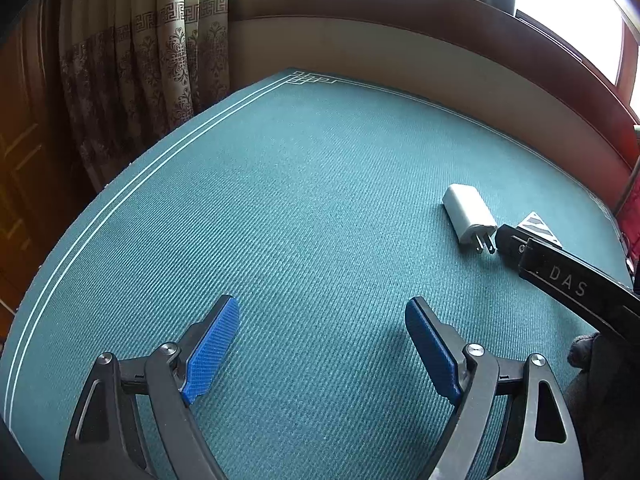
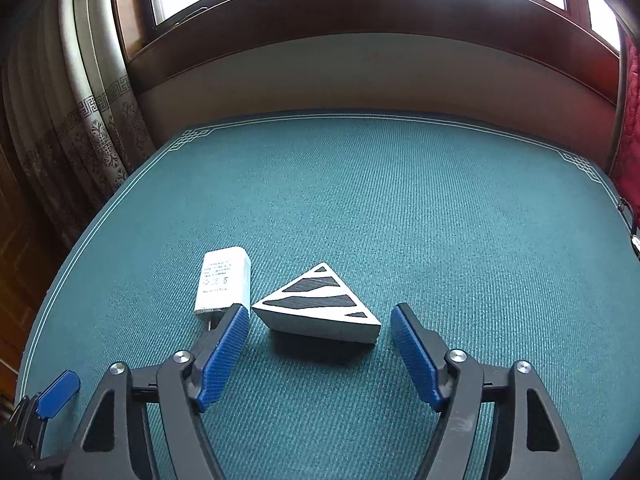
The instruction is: Organize rigid objects
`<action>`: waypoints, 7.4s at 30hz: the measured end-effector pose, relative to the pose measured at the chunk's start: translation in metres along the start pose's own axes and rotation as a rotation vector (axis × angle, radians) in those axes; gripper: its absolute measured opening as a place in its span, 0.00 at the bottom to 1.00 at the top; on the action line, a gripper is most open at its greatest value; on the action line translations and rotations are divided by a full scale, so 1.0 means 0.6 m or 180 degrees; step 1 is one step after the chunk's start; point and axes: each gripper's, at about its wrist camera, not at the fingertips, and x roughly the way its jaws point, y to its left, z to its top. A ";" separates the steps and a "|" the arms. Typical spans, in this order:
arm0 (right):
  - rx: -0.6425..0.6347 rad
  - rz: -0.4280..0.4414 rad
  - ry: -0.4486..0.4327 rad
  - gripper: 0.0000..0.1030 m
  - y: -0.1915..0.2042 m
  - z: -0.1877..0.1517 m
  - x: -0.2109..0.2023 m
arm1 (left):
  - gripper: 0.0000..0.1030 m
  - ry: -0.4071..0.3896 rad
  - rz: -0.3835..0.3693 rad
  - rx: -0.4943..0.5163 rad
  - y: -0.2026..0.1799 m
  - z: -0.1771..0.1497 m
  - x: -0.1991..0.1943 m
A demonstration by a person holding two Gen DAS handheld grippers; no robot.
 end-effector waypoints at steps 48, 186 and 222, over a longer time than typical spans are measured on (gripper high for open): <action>0.0116 0.0015 -0.0027 0.59 -0.077 -0.119 -0.112 | 0.83 0.0050 -0.0357 0.0297 -0.075 0.053 0.019; 0.1306 -0.0825 -0.0844 0.59 -0.384 -0.325 -0.487 | 0.30 -0.0380 -0.1374 0.1472 -0.274 -0.175 -0.279; 0.1712 -0.0896 -0.1144 0.77 -0.457 -0.364 -0.550 | 0.31 0.0138 -0.2391 0.2401 -0.529 -0.263 -0.316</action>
